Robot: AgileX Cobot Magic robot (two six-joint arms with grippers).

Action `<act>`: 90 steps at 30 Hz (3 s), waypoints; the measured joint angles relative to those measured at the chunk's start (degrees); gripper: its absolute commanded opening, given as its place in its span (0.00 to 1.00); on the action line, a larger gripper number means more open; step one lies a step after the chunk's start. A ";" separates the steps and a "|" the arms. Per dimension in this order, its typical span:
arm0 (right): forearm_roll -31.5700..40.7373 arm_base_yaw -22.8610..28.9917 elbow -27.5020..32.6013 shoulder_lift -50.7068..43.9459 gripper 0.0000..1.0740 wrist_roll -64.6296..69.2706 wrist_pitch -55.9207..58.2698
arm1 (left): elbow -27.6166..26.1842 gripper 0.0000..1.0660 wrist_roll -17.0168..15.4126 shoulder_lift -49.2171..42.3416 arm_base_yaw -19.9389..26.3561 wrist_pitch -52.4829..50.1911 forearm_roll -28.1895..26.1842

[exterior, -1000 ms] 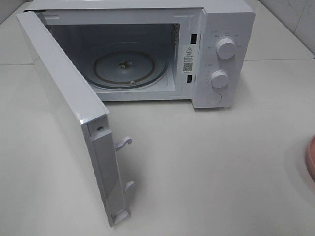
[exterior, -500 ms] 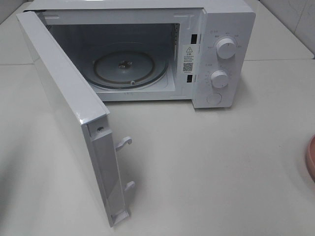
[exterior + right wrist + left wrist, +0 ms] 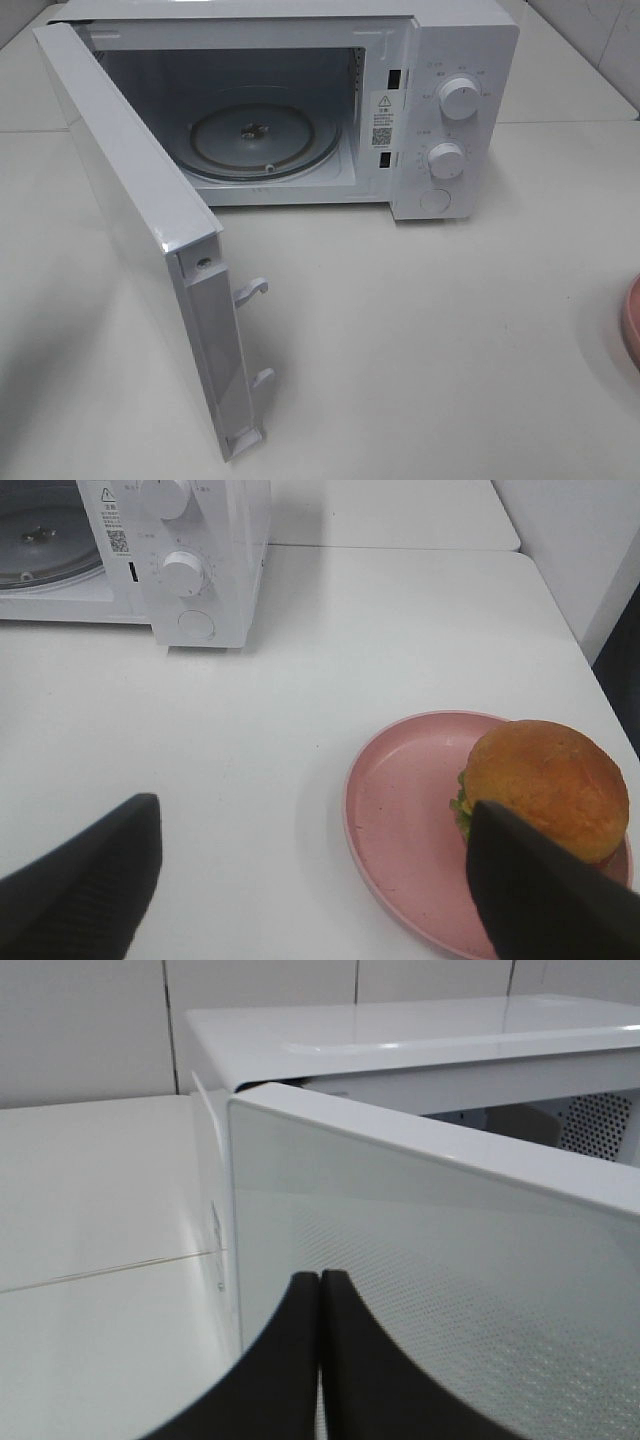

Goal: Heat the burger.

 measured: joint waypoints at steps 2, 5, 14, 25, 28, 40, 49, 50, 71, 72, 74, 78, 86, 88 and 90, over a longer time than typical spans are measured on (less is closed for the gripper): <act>0.00 0.00 0.00 0.00 0.71 0.00 0.00 | -1.89 0.00 -1.66 3.78 0.00 -1.26 3.27; 0.00 0.00 0.00 0.00 0.71 0.00 0.00 | -2.86 0.00 -2.64 6.13 0.00 -2.46 4.58; 0.00 0.00 0.00 0.00 0.70 0.00 0.00 | -5.61 0.00 -1.49 13.29 -6.65 -3.55 2.92; 0.00 0.00 0.00 0.00 0.70 -0.06 0.00 | -10.08 0.00 3.55 19.82 -18.68 -2.92 -9.28; 0.00 0.00 0.00 0.00 0.70 -0.06 0.00 | -14.27 0.00 4.41 22.35 -22.29 -0.80 -11.46; 0.00 0.00 0.00 0.00 0.70 -0.06 0.00 | -29.45 0.00 10.37 31.51 -30.94 6.93 -22.86; 0.00 0.00 0.00 0.00 0.70 -0.06 0.00 | -41.77 0.00 13.01 38.73 -35.87 14.50 -27.50; 0.00 0.00 0.00 0.00 0.70 -0.06 0.00 | -44.52 0.00 13.41 40.11 -36.96 17.02 -27.44; 0.00 0.00 0.00 0.00 0.70 -0.06 0.00 | -59.07 0.01 23.55 46.29 -42.23 35.24 -41.54; 0.00 0.00 0.00 0.00 0.70 -0.06 0.00 | -58.84 0.04 22.92 45.21 -42.46 37.13 -42.51; 0.00 0.00 0.00 0.00 0.70 -0.06 0.00 | -58.04 0.16 21.43 42.86 -43.26 41.83 -43.72; 0.06 0.00 0.00 0.00 0.70 -0.06 0.00 | -56.61 0.91 20.00 36.38 -46.64 62.34 -43.89; 0.06 0.00 0.00 0.00 0.70 -0.06 0.00 | -56.44 0.92 19.77 29.85 -47.10 97.75 -40.28; 0.06 0.00 0.00 0.00 0.70 -0.06 0.00 | -56.38 0.92 19.77 28.88 -47.10 101.70 -39.02; 0.06 0.00 0.00 0.00 0.70 -0.06 0.00 | -56.26 0.92 19.71 26.99 -47.10 107.60 -36.44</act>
